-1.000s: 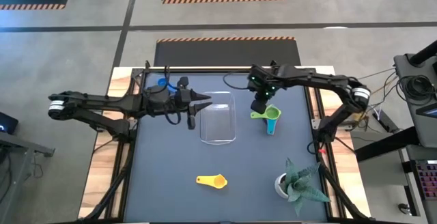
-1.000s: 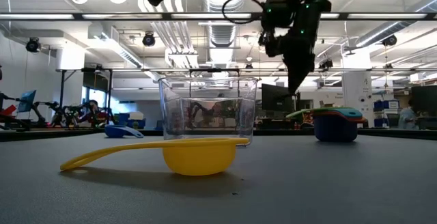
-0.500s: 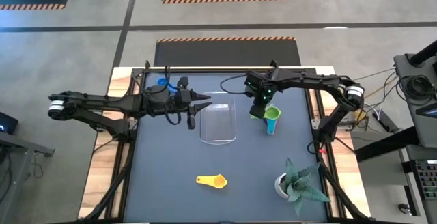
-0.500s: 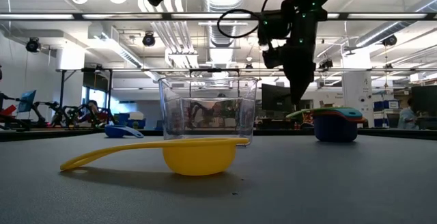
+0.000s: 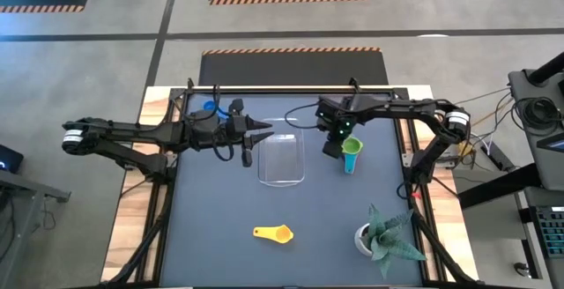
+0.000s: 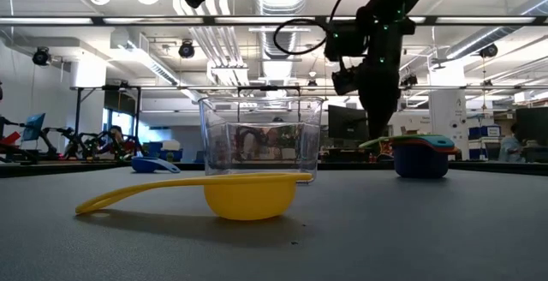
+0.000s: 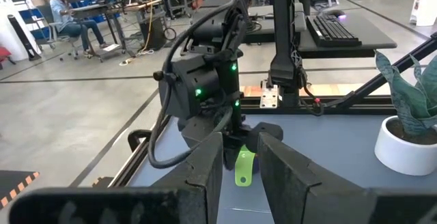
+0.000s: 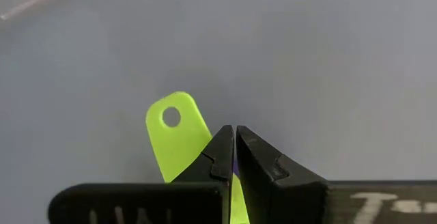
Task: Nest measuring cups in basket
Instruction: Stack the green measuring cup on top of the light blue measuring cup
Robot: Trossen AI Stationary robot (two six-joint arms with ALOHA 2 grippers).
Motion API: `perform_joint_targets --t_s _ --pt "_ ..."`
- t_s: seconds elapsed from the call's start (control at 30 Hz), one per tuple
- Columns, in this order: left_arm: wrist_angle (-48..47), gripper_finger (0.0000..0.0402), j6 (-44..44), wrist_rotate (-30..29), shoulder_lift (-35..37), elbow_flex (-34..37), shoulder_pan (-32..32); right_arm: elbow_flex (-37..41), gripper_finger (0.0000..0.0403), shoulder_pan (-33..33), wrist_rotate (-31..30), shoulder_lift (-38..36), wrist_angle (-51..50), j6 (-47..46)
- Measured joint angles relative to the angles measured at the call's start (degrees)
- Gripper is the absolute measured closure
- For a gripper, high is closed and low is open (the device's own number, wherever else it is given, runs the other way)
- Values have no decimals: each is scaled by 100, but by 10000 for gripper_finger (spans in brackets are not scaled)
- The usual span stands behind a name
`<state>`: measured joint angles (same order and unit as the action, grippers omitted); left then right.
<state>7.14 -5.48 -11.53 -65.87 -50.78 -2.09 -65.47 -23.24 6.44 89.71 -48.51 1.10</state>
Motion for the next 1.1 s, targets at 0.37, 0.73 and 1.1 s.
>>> perform_joint_targets --t_s 0.37,0.73,1.1 --pt "2 325 2 0 -4 0 0 138 394 104 9 0 -66 24" --pt "19 325 2 0 -7 31 0 105 394 374 309 -2 -221 -51" --pt "15 325 2 2 -7 31 0 105 394 697 306 -14 -786 -260"
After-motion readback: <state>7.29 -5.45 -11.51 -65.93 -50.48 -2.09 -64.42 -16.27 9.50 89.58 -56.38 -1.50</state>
